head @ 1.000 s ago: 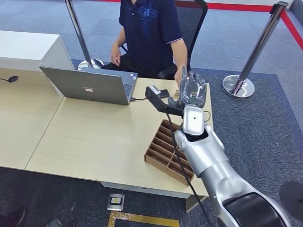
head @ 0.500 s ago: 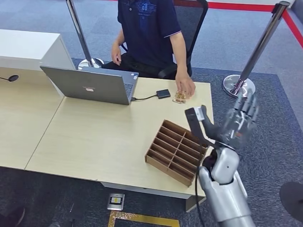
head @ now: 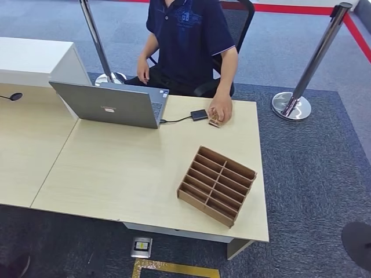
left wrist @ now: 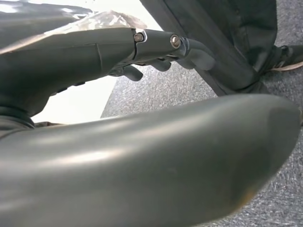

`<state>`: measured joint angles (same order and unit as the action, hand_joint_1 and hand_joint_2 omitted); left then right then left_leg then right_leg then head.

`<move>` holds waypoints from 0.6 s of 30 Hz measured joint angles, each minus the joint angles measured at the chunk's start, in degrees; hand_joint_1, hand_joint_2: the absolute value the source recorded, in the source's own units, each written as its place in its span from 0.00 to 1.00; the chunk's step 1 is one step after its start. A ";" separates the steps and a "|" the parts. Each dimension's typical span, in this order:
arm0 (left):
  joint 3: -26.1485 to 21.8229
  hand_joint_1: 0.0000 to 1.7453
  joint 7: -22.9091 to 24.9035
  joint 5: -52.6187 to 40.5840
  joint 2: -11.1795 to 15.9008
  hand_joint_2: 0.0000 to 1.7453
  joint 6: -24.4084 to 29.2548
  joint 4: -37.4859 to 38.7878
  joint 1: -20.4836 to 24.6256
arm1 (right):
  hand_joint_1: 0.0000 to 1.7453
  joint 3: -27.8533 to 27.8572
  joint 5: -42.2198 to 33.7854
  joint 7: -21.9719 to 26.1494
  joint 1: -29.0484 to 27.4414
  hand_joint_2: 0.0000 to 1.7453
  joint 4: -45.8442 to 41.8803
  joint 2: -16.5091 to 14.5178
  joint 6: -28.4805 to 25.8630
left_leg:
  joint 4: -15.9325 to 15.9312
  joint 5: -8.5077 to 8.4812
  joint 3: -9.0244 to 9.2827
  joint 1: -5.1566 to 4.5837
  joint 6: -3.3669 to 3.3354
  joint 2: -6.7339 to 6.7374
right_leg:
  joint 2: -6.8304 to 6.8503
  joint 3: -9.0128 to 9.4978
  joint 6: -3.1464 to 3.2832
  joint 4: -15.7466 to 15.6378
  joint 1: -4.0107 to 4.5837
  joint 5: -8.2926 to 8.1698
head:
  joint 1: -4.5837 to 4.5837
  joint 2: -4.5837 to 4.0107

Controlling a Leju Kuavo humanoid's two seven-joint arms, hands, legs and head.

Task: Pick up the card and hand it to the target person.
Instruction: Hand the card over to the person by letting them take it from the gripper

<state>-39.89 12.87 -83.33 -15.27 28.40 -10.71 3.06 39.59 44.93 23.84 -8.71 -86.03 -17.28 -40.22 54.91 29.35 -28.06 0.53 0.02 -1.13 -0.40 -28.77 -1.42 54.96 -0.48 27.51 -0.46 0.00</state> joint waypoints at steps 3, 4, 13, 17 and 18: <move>-0.23 0.00 -0.51 0.44 -0.24 0.00 0.05 0.00 0.09 | 0.00 10.84 6.26 -1.73 4.03 0.00 13.87 1.53 0.10 | 0.01 -0.03 0.05 -0.01 -0.02 0.01 | 0.00 0.03 -0.01 0.00 -0.02 -0.06 | 0.01 0.00; -0.26 0.00 -0.84 0.58 -0.33 0.00 0.04 0.01 0.11 | 0.00 13.99 8.90 -3.42 5.35 0.00 18.85 2.32 0.13 | 0.01 -0.04 0.06 -0.01 -0.03 0.01 | 0.00 0.03 -0.02 0.00 -0.03 -0.06 | 0.01 0.00; -0.85 0.00 -5.35 1.61 -0.63 1.00 -3.77 0.05 0.29 | 0.00 27.69 23.34 -31.02 11.56 0.00 57.38 7.58 7.66 | -0.01 -0.09 0.06 0.03 0.03 0.02 | 0.00 0.01 0.01 0.04 0.03 -0.05 | 0.02 0.00; -1.44 0.00 -7.13 1.12 -0.66 1.00 -4.98 0.08 0.31 | 0.00 29.12 25.27 -37.24 12.41 0.25 65.23 6.93 13.69 | -0.02 -0.11 0.06 0.03 0.06 0.02 | 0.00 0.00 0.03 0.11 0.03 -0.03 | 0.01 0.00; -1.57 0.00 -7.31 0.85 -0.66 1.00 -5.02 0.09 0.31 | 0.00 29.34 25.85 -37.51 12.56 0.50 66.47 6.68 14.60 | -0.02 -0.12 0.06 0.03 0.07 0.02 | 0.00 0.00 0.04 0.12 0.04 -0.03 | 0.02 0.00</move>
<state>-41.46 5.56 -82.49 -15.93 23.38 -10.62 3.37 68.93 70.78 -13.67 3.85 -19.57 -10.61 -25.61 54.89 29.24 -28.00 0.56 0.09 -1.11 -0.40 -28.77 -1.38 55.07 -0.44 27.48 -0.44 0.00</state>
